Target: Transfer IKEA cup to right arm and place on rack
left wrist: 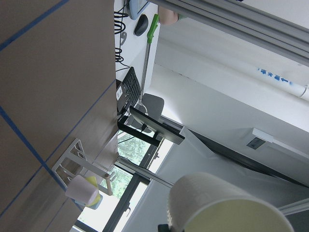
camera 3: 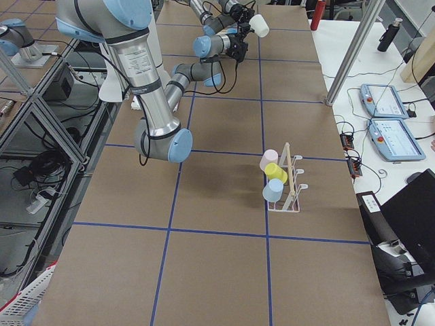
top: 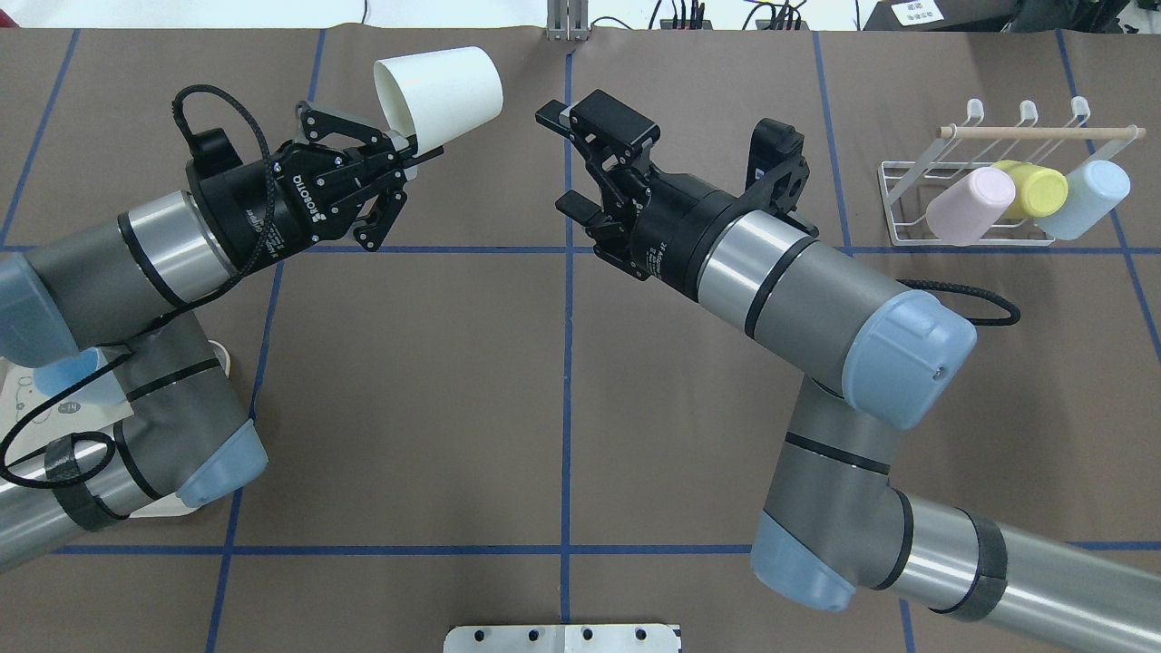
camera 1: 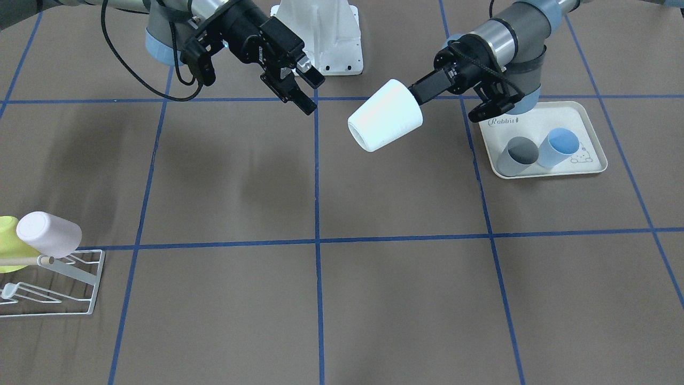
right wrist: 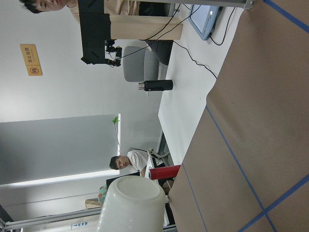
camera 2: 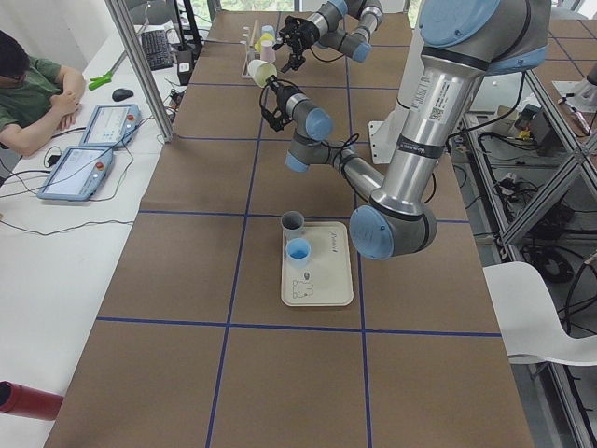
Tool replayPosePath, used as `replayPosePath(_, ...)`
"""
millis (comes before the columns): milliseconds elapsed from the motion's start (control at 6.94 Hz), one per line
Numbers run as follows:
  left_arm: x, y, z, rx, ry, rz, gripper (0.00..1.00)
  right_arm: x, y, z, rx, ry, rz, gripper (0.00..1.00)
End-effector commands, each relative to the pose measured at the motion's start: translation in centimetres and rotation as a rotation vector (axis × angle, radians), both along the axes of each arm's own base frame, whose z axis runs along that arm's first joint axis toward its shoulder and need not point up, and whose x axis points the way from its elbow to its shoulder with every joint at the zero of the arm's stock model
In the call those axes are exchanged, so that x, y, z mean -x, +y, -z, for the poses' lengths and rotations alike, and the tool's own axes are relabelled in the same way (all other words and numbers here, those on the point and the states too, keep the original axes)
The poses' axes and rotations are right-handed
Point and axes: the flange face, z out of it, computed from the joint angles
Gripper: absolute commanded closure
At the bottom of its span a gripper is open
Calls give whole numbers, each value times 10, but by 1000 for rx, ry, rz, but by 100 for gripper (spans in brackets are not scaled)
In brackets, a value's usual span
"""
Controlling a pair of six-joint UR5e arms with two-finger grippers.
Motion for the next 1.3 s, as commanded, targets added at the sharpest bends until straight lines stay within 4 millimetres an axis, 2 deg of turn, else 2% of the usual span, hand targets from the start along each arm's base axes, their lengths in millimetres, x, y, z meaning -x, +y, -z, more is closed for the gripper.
replayPosePath(0, -22, 16, 12, 6, 44, -20, 100, 1, 0, 0, 13, -12, 6, 1)
replayPosePath(576, -48, 29, 16, 18, 50, -42, 100, 5, -1, -4, 17, -4, 8, 1)
replayPosePath(1152, -54, 34, 20, 17, 55, -55, 100, 11, -3, -8, 22, 10, 9, 1)
